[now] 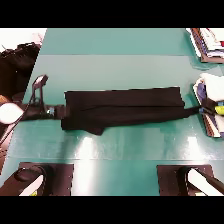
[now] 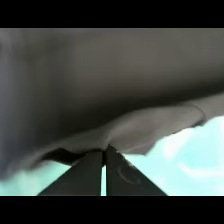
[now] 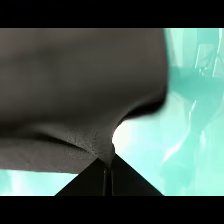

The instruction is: Fold the shirts.

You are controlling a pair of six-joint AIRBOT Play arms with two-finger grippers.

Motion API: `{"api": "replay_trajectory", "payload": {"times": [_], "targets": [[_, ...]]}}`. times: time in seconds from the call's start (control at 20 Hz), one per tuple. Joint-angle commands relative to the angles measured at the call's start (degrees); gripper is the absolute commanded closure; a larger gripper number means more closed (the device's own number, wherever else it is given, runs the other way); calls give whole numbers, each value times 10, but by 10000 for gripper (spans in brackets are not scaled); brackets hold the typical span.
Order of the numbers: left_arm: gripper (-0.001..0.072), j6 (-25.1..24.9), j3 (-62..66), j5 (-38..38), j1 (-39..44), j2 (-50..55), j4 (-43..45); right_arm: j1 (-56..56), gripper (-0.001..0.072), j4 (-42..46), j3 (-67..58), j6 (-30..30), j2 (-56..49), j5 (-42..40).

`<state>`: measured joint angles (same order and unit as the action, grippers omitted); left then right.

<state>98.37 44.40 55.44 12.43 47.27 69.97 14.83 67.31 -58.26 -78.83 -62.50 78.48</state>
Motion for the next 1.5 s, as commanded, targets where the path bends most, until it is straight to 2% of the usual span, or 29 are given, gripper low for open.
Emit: {"api": "replay_trajectory", "payload": {"times": [0.0, 0.15, 0.25, 0.3, 0.35, 0.4, 0.5, 0.55, 0.6, 0.65, 0.75, 0.8, 1.05, 1.25, 1.3, 1.35, 1.4, 1.45], "targets": [[683, -13, 77, -92, -2, 139, 51, -48, 692, -3, -106, -22, -130, -34], [683, -12, 142, -130, -26, 223, 48, -58, 692, -4, -194, -26, -227, -32], [682, -8, 172, -148, -47, 257, 45, -56, 689, -34, -237, -28, -277, -30], [646, -9, 183, -154, -53, 268, 42, -49, 618, -63, -257, -27, -300, -30], [392, -8, 190, -159, -54, 273, 41, -42, 439, -94, -274, -27, -320, -30], [193, -8, 194, -159, -54, 274, 41, -32, 336, -128, -290, -16, -337, -28], [187, -9, 202, -143, -54, 273, 34, -14, 333, -167, -311, 12, -360, -6], [187, -9, 207, -125, -54, 273, 33, -4, 317, -163, -316, 22, -366, 10], [188, -9, 210, -103, -54, 273, 32, 6, 242, -161, -316, 31, -370, 26], [270, -9, 211, -84, -53, 273, 30, 19, 173, -161, -316, 35, -377, 47], [611, -11, 210, -62, -48, 273, 29, 45, 170, -161, -316, 35, -397, 79], [682, -13, 210, -63, -43, 274, 21, 54, 171, -162, -316, 35, -411, 90], [683, -13, 210, -86, 20, 278, 14, 52, 175, -162, -316, 42, -466, 92], [683, -11, 211, -139, 79, 289, -6, 21, 184, -161, -316, 57, -491, 91], [683, -11, 211, -154, 90, 293, -20, 12, 207, -162, -316, 65, -492, 90], [683, -12, 211, -166, 100, 300, -32, 5, 270, -163, -316, 77, -491, 92], [683, -12, 212, -171, 110, 311, -45, -3, 379, -163, -316, 88, -491, 98], [684, -13, 218, -169, 118, 326, -52, -11, 521, -163, -316, 101, -491, 107]]}}
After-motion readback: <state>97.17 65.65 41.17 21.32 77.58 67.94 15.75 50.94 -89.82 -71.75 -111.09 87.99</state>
